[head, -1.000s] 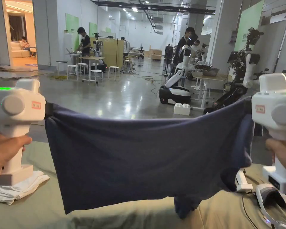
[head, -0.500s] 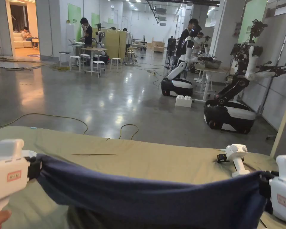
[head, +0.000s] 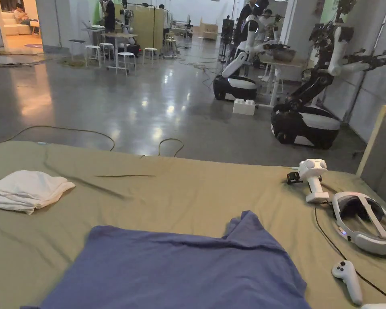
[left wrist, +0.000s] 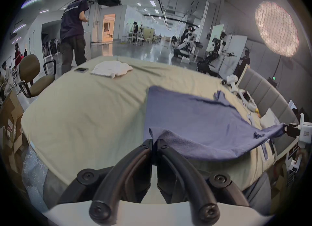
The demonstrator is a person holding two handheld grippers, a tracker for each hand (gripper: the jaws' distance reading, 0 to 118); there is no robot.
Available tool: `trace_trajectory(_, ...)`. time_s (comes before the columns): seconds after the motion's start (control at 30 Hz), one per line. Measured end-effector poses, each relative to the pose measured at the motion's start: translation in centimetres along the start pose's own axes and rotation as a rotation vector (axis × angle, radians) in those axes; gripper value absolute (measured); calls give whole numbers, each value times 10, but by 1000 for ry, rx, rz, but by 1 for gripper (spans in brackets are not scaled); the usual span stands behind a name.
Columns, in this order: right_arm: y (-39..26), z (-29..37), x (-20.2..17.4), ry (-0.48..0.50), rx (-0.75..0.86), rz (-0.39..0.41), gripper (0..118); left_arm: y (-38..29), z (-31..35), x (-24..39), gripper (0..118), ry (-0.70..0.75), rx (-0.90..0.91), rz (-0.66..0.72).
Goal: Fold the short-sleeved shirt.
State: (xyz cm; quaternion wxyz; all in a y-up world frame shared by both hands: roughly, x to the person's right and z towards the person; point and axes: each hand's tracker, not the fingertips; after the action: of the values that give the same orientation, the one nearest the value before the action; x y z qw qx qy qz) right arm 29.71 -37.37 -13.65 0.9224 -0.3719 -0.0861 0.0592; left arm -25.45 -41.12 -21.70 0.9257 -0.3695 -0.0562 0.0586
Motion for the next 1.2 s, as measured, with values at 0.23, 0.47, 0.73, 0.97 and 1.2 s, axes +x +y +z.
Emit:
trace_trajectory(0.23, -53, -38, -11, 28, -146, 2, 0, -34, -28, -10, 6, 22, -133, -26)
trace_trajectory(0.47, -64, -60, -5, 12, -174, -11, 0, -36, -46, -18, 6, 36, -181, -11)
trace_trajectory(0.73, -64, -93, -8, -13, -302, 27, 2, -46, -63, -14, 9, 59, -287, -11)
trace_trajectory(0.97, -59, -82, -11, 6, -229, -22, 65, -26, -38, -6, 56, 35, -196, 50)
trace_trajectory(1.2, -12, -54, -26, 44, 94, -125, 65, 20, -19, 32, 56, -27, 50, 15)
